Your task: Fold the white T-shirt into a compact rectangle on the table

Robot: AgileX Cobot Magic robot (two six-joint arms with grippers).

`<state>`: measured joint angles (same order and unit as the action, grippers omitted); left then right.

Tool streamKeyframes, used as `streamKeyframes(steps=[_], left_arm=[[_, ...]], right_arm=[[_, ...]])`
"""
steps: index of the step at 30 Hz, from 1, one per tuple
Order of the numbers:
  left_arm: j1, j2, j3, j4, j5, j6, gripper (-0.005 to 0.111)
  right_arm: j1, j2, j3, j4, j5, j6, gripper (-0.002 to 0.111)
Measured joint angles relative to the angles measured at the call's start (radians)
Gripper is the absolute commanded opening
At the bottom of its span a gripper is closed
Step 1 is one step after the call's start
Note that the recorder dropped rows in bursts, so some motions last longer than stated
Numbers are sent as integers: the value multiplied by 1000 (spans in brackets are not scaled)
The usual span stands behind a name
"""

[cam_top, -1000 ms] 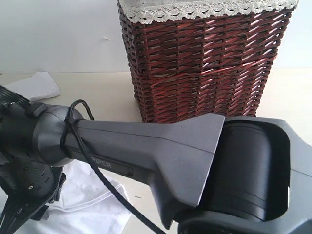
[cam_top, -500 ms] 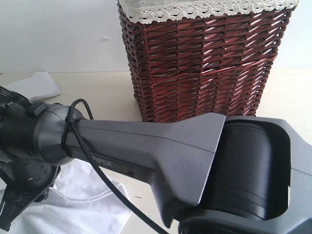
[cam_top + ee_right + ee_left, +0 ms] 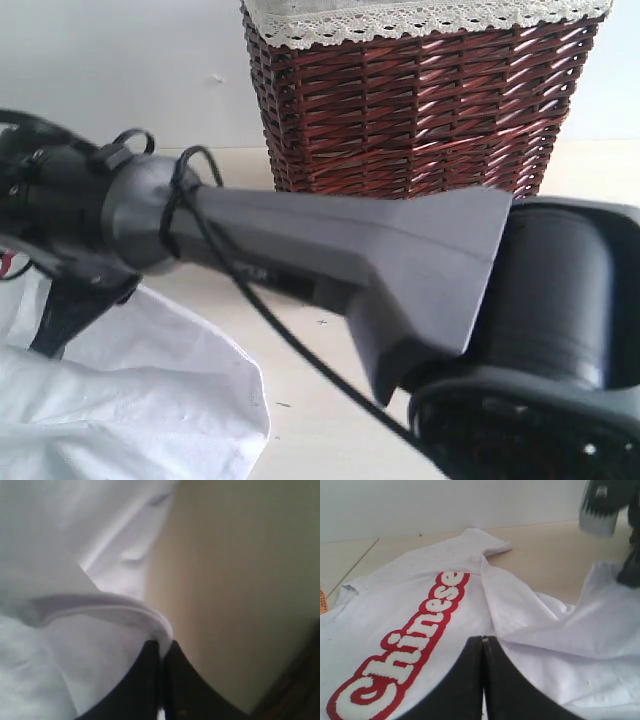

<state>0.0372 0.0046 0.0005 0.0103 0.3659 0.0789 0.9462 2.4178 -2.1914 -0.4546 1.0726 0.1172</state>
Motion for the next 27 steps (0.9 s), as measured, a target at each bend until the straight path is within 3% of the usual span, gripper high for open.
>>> streamKeyframes(steps=[8, 18, 24, 27], left_arm=[[0, 0, 0, 0, 0, 0, 0], [0, 0, 0, 0, 0, 0, 0], [0, 0, 0, 0, 0, 0, 0], [0, 0, 0, 0, 0, 0, 0]], right_arm=[[-142, -48, 0, -251, -10, 342, 1], [-180, -50, 0, -203, -21, 372, 28], [-169, -50, 0, -155, -28, 282, 26], [-146, -50, 0, -86, -71, 178, 13]])
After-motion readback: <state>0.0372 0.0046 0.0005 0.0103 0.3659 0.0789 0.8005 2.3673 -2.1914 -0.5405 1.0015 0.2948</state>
